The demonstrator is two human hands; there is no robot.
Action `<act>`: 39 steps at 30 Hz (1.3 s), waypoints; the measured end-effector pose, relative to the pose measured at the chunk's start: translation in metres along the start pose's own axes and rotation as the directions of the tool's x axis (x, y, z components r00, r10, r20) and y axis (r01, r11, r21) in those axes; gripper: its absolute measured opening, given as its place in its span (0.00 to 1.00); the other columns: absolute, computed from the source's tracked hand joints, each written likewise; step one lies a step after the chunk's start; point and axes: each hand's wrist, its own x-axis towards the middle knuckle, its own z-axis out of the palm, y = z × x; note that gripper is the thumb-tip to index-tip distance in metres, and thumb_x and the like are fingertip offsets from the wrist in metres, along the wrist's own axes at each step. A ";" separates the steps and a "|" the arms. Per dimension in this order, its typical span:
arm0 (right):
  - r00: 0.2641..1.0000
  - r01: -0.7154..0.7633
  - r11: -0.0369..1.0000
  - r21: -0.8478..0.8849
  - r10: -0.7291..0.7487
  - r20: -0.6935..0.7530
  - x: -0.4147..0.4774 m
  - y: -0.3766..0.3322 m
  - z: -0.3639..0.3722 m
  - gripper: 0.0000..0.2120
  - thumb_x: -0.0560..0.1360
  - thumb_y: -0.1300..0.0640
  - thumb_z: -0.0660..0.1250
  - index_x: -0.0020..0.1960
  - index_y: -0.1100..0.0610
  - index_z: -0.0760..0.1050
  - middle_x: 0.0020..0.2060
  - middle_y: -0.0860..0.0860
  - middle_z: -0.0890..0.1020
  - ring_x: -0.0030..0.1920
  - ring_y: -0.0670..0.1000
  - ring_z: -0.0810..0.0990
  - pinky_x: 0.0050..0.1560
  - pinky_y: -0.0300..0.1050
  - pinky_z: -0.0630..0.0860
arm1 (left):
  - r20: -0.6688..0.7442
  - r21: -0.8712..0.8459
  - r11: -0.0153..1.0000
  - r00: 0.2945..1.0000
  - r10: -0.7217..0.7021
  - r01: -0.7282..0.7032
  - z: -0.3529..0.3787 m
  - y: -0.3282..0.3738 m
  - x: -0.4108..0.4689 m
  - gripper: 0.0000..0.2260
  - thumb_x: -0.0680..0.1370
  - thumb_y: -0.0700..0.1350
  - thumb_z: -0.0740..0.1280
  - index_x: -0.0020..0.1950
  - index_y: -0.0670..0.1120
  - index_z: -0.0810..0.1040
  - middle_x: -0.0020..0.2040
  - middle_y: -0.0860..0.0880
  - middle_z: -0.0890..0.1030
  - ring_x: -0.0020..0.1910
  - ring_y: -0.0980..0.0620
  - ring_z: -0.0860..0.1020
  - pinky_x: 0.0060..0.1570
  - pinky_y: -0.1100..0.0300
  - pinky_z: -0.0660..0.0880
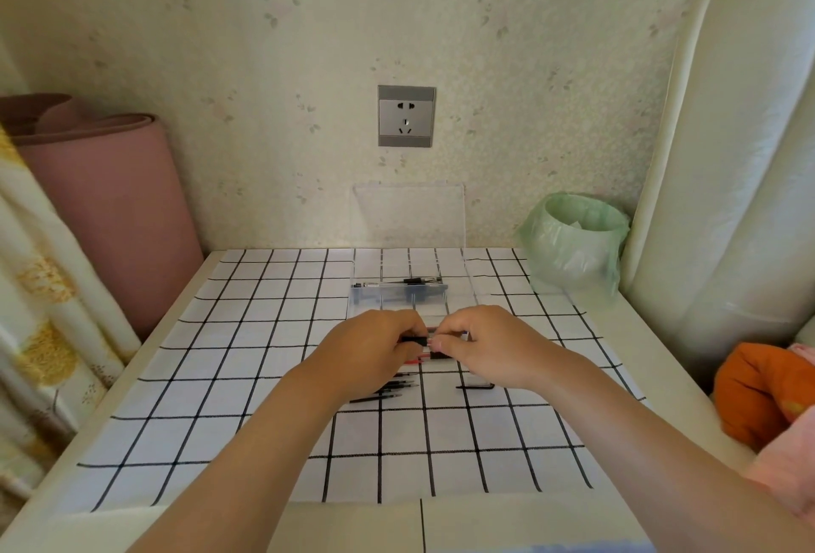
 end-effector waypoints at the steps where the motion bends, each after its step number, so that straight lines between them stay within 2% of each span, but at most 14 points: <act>1: 1.000 0.003 1.000 -0.001 -0.003 0.000 0.000 0.000 0.000 0.10 0.75 0.41 0.67 0.51 0.44 0.82 0.45 0.43 0.83 0.37 0.40 0.77 0.42 0.43 0.76 | -0.004 0.003 1.000 1.000 -0.001 0.001 0.000 0.000 0.000 0.08 0.81 0.50 0.63 0.59 0.56 0.77 0.49 0.56 0.81 0.43 0.57 0.77 0.42 0.61 0.74; 3: 1.000 0.019 1.000 0.012 -0.019 -0.018 -0.001 0.001 -0.001 0.09 0.73 0.43 0.72 0.51 0.43 0.81 0.46 0.40 0.82 0.37 0.35 0.76 0.40 0.35 0.71 | -0.010 0.006 1.000 1.000 0.003 -0.003 0.000 0.001 0.000 0.08 0.81 0.49 0.63 0.59 0.56 0.77 0.48 0.56 0.81 0.42 0.58 0.76 0.40 0.63 0.73; 5: 0.999 0.035 0.999 0.016 -0.034 -0.036 -0.001 0.001 -0.002 0.07 0.72 0.47 0.73 0.50 0.44 0.81 0.46 0.40 0.82 0.35 0.32 0.75 0.38 0.33 0.68 | -0.008 -0.006 1.000 1.000 0.005 -0.005 0.000 0.001 -0.001 0.08 0.81 0.49 0.64 0.59 0.56 0.77 0.48 0.57 0.81 0.42 0.58 0.76 0.41 0.62 0.73; 9: 0.999 0.039 0.999 0.014 -0.039 -0.020 -0.001 0.000 -0.004 0.05 0.75 0.48 0.70 0.50 0.45 0.82 0.45 0.40 0.81 0.35 0.34 0.75 0.39 0.34 0.68 | 0.002 -0.034 0.999 1.000 0.011 -0.011 -0.001 0.002 -0.001 0.08 0.81 0.49 0.64 0.59 0.56 0.77 0.48 0.57 0.81 0.44 0.58 0.77 0.44 0.60 0.75; 12: 0.999 0.045 0.999 -0.022 -0.045 -0.002 -0.003 0.000 -0.004 0.07 0.75 0.45 0.70 0.51 0.44 0.82 0.45 0.40 0.81 0.36 0.36 0.75 0.40 0.36 0.70 | 0.004 -0.049 0.999 1.000 0.014 -0.014 0.000 0.002 -0.001 0.07 0.81 0.49 0.64 0.58 0.57 0.78 0.44 0.58 0.78 0.39 0.61 0.75 0.39 0.63 0.71; 15: 0.997 0.063 0.998 -0.033 -0.064 -0.040 -0.003 -0.001 -0.004 0.06 0.75 0.45 0.71 0.50 0.44 0.83 0.41 0.39 0.81 0.36 0.34 0.75 0.38 0.35 0.69 | 0.003 -0.087 0.996 1.000 0.012 -0.012 0.001 0.002 0.000 0.07 0.81 0.49 0.64 0.57 0.56 0.78 0.43 0.58 0.78 0.37 0.63 0.74 0.37 0.65 0.69; 18: 0.998 0.051 0.997 -0.057 -0.053 -0.027 -0.001 -0.001 -0.002 0.07 0.77 0.46 0.68 0.51 0.45 0.83 0.38 0.41 0.82 0.37 0.41 0.78 0.40 0.42 0.74 | 0.015 -0.113 0.994 1.000 0.010 -0.008 0.000 0.003 0.000 0.08 0.80 0.48 0.66 0.58 0.54 0.79 0.45 0.57 0.80 0.39 0.62 0.75 0.39 0.66 0.71; 21: 0.999 0.037 0.999 -0.008 -0.037 0.013 -0.002 0.000 -0.002 0.07 0.77 0.47 0.68 0.50 0.46 0.84 0.34 0.44 0.80 0.32 0.42 0.75 0.37 0.41 0.71 | 0.005 -0.121 0.992 1.000 0.028 -0.027 -0.001 0.004 0.000 0.09 0.79 0.47 0.67 0.58 0.53 0.81 0.45 0.57 0.80 0.40 0.62 0.76 0.41 0.68 0.71; 23: 1.000 0.012 1.000 0.011 -0.012 0.028 -0.002 0.002 -0.006 0.07 0.76 0.45 0.69 0.49 0.44 0.83 0.38 0.42 0.81 0.34 0.41 0.75 0.39 0.39 0.71 | -0.008 -0.120 0.992 0.999 0.035 -0.036 -0.002 0.005 -0.001 0.09 0.79 0.47 0.68 0.58 0.55 0.81 0.44 0.59 0.79 0.40 0.63 0.76 0.40 0.69 0.70; 26: 0.997 -0.048 0.996 -0.070 0.052 0.052 -0.003 0.008 -0.015 0.10 0.72 0.43 0.71 0.53 0.42 0.81 0.46 0.38 0.81 0.42 0.39 0.77 0.44 0.39 0.73 | 0.000 -0.057 0.998 1.000 0.000 0.000 -0.002 0.004 -0.001 0.08 0.79 0.51 0.66 0.58 0.57 0.79 0.44 0.57 0.80 0.41 0.59 0.77 0.42 0.63 0.74; 29: 0.989 -0.077 0.975 -0.208 0.101 0.106 -0.006 0.014 -0.021 0.09 0.72 0.46 0.72 0.53 0.42 0.82 0.44 0.38 0.80 0.46 0.39 0.78 0.44 0.36 0.72 | 0.020 0.032 0.999 0.999 -0.029 0.029 -0.002 0.001 -0.002 0.09 0.80 0.53 0.63 0.59 0.59 0.79 0.43 0.58 0.80 0.41 0.58 0.77 0.41 0.64 0.73; 33: 0.970 -0.100 0.958 -0.269 0.155 0.189 -0.010 0.014 -0.017 0.11 0.70 0.47 0.74 0.52 0.44 0.83 0.44 0.39 0.80 0.47 0.42 0.79 0.49 0.40 0.76 | 0.062 0.028 0.999 0.998 -0.032 0.030 -0.001 0.001 -0.001 0.09 0.80 0.54 0.63 0.58 0.59 0.80 0.38 0.60 0.76 0.37 0.62 0.74 0.36 0.66 0.68; 39: 0.966 -0.096 0.954 -0.284 0.158 0.204 -0.011 0.015 -0.012 0.06 0.71 0.50 0.75 0.48 0.46 0.83 0.43 0.39 0.80 0.46 0.42 0.79 0.46 0.39 0.75 | 0.119 -0.031 0.998 0.992 -0.048 0.052 0.002 0.001 0.000 0.07 0.80 0.53 0.64 0.56 0.58 0.80 0.44 0.58 0.80 0.43 0.59 0.78 0.47 0.59 0.78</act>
